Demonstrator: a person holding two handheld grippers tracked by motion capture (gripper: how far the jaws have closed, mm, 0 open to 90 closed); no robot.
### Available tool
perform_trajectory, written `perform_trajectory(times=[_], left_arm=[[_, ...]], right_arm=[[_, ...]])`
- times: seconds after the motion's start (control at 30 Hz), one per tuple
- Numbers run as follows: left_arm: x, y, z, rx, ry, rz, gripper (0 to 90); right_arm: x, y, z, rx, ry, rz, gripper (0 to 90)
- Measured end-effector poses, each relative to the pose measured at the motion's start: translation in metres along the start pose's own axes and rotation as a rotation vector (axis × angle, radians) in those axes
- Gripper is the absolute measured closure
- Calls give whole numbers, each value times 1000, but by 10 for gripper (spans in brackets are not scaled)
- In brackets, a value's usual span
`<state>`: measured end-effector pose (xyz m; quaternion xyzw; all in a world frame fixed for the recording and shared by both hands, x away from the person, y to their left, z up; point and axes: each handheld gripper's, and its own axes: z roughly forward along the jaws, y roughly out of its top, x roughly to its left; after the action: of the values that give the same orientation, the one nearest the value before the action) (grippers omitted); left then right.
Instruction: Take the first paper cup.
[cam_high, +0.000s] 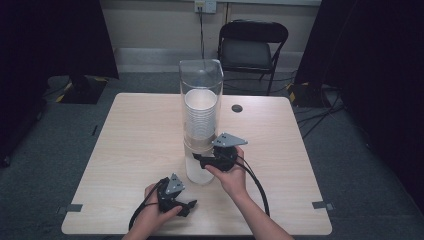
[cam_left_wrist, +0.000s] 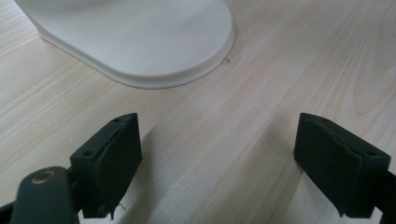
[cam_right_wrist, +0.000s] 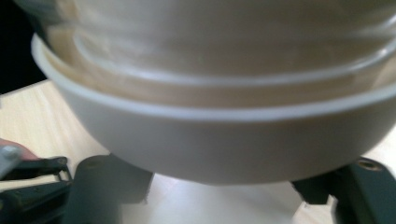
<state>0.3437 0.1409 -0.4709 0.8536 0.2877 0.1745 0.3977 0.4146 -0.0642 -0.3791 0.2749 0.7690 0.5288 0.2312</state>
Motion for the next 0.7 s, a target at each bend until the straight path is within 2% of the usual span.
perform_trajectory(times=[0.2, 0.33, 0.4, 0.57, 0.7], left_arm=[[0, 0, 0, 3, 2, 2, 146], [0, 0, 0, -7, -1, -5, 146], [0, 0, 0, -7, 0, -3, 146], [-1, 0, 1, -10, 0, -7, 146], [0, 0, 1, -9, 0, -6, 146]], right_arm=[[1, -9, 0, -52, -3, -10, 362], [0, -7, 1, -38, -8, -17, 365], [-1, -8, 2, -26, -13, -40, 365], [0, -12, 3, -52, -11, -21, 366], [0, -9, 3, -30, -1, -9, 362]])
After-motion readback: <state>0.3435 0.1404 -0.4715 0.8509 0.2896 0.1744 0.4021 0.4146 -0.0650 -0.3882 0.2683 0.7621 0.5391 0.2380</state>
